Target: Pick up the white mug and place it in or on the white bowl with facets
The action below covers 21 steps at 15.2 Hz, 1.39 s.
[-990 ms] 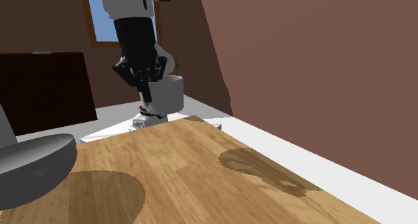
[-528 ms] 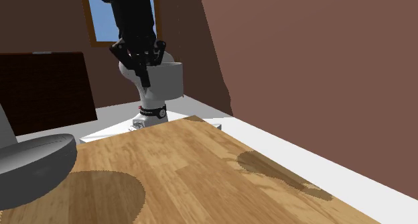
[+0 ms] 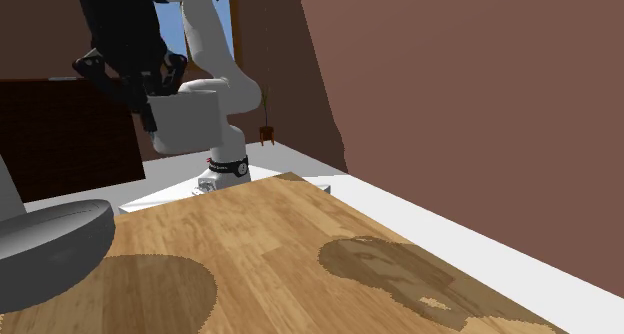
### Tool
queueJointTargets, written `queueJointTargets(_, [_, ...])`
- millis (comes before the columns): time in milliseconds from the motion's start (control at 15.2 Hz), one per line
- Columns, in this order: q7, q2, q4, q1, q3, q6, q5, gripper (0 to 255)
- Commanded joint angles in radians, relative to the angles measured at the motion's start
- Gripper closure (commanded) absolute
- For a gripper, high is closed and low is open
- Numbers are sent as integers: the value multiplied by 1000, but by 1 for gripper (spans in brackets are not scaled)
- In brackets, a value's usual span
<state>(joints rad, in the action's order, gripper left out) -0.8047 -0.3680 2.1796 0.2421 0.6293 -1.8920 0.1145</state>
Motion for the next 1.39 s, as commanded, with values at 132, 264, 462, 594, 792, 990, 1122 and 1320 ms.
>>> queueJointTargets(132, [-128, 84, -92, 8, 98, 16, -29, 255])
queueJointTargets(264, [-194, 134, -142, 10, 148, 25, -54, 255])
queueJointTargets(462, [-304, 227, -226, 18, 225, 43, -113, 255])
queueJointTargets(594, [-386, 304, -289, 29, 276, 60, -170, 255])
queueJointTargets(792, [-519, 443, -396, 76, 336, 99, -282, 255])
queueJointTargets(990, [-578, 509, -423, 118, 341, 95, -336, 255])
queueJointTargets(1122, [-583, 513, -399, 119, 339, 70, -341, 255])
queueJointTargets(1320, [-593, 522, -366, 120, 336, 33, -350, 255])
